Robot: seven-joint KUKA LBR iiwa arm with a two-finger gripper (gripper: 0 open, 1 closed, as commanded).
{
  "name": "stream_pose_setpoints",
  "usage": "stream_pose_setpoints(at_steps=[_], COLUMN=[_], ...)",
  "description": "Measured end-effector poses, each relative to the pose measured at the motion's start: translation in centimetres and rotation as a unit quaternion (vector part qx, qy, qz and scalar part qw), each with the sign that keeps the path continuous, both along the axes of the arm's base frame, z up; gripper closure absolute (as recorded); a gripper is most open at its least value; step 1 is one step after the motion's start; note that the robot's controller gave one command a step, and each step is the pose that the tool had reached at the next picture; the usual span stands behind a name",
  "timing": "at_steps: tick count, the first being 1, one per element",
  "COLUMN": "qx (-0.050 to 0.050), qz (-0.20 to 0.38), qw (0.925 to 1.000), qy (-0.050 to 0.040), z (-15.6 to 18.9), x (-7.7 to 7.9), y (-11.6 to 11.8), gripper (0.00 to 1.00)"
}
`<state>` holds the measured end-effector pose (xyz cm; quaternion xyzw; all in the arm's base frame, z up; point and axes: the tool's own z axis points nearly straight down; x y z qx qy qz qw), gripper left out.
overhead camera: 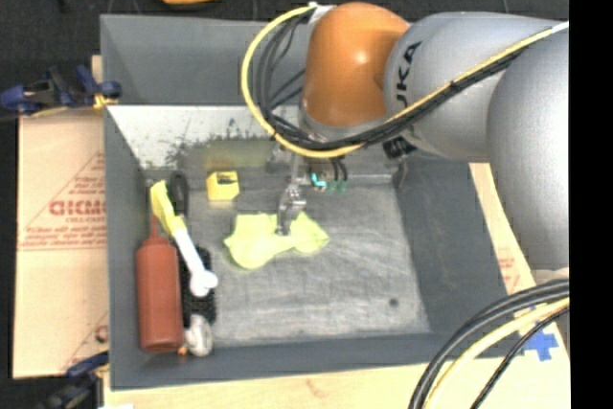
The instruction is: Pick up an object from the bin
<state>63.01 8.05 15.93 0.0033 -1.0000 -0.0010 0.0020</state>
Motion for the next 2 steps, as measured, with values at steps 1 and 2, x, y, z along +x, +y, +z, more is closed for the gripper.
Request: stream_pose_setpoints(at_steps=[1, 2], qx=[0.0, -0.001], qz=[-0.001, 0.007], qw=[1.0, 1.0], qy=[-0.0042, -0.0039], z=[0.5, -3.0], x=[0.2, -2.7], y=[0.0, -1.8], gripper=[0.0, 0.0])
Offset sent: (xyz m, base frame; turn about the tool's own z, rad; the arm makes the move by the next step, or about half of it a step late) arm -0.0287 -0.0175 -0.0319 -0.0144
